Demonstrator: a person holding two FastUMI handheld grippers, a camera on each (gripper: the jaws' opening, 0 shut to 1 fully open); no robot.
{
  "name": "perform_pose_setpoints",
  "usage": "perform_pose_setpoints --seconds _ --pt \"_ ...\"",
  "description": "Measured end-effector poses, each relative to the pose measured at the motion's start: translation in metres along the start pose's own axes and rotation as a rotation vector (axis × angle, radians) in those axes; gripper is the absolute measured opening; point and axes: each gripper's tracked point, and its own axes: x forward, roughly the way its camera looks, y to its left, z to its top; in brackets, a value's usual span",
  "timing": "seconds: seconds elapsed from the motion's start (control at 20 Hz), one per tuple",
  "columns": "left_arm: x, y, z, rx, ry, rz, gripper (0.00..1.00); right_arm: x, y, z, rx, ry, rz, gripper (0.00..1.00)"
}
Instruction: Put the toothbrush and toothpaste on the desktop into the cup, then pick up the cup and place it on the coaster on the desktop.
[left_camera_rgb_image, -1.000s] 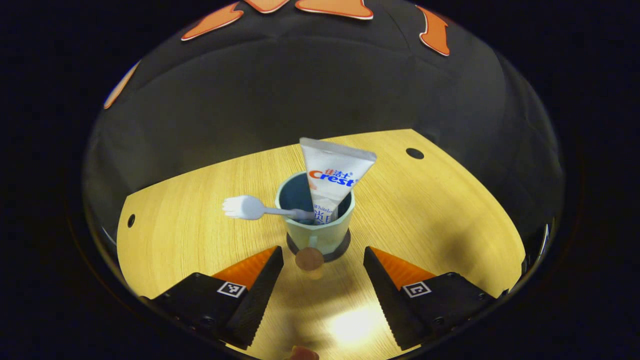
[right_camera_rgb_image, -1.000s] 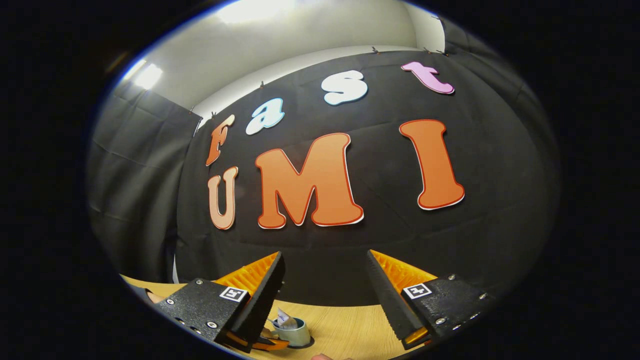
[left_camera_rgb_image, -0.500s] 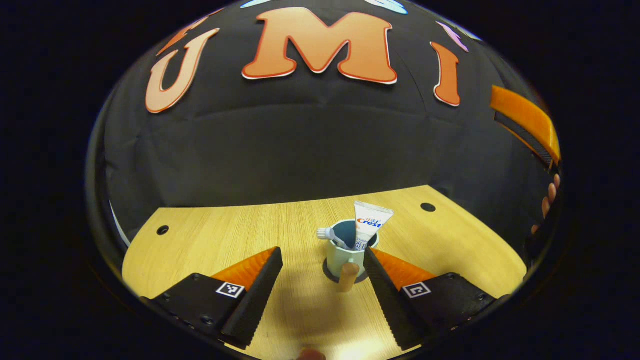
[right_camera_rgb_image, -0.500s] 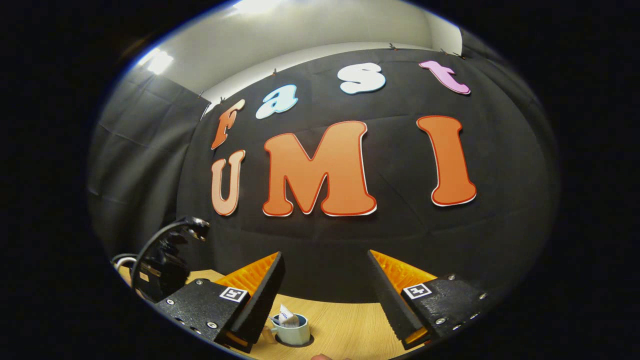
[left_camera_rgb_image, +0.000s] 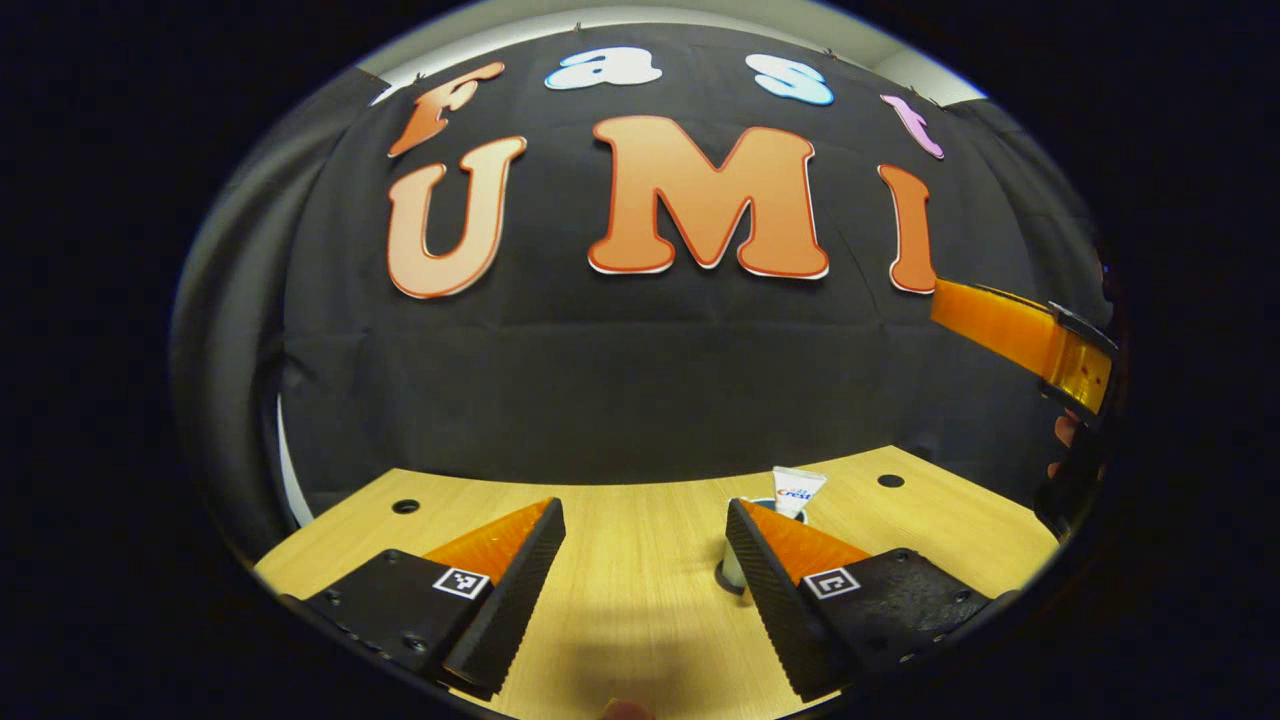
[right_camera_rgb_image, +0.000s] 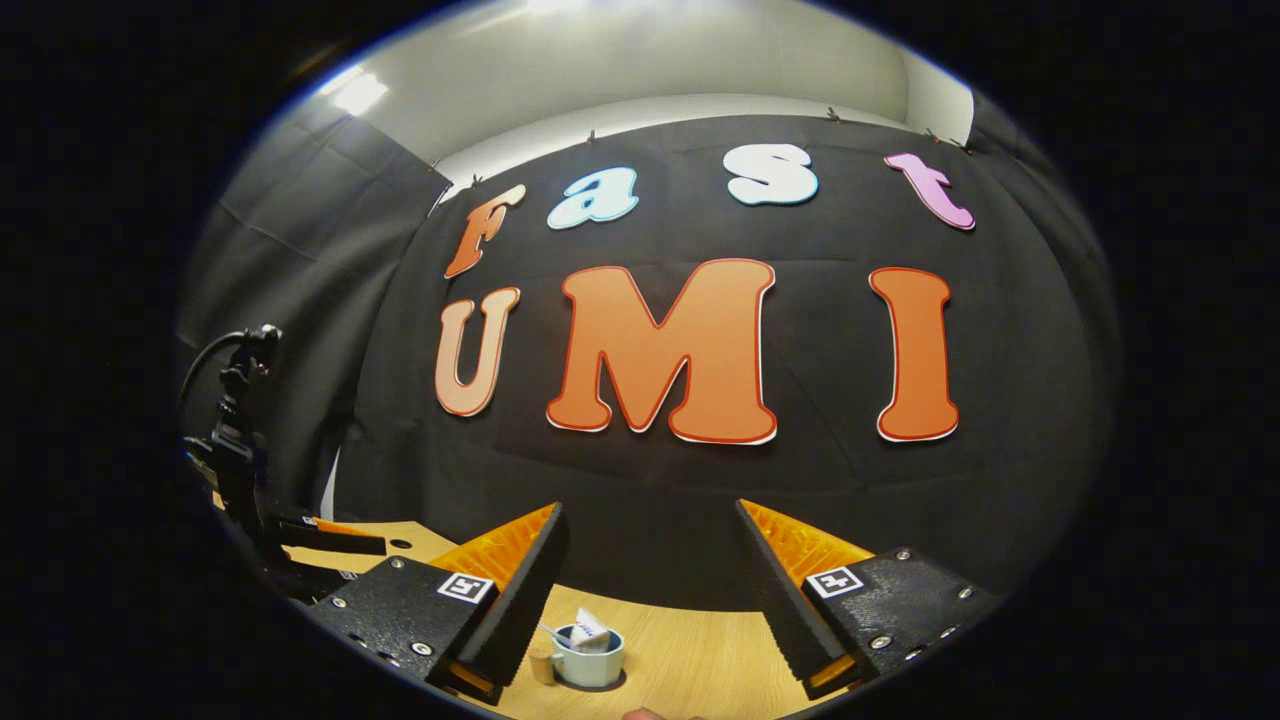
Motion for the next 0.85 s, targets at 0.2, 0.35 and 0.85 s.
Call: perform_pose_setpoints --seconds 0.2,0.35,0.85 --pt "-0.035 0.008 0.010 -0.015 -0.030 -0.025 0.98 -0.028 0.022 -0.016 0.026 0.080 -0.004 0.98" --pt "-0.059 0.018 0.018 -0.006 -0.064 -0.008 0.97 -0.052 0.031 -0.018 0.013 0.114 -0.010 0.98" --pt "-0.113 0.037 0.033 -0.012 -0.165 0.022 0.97 -0.102 0.048 -0.004 -0.033 0.090 0.004 0.98"
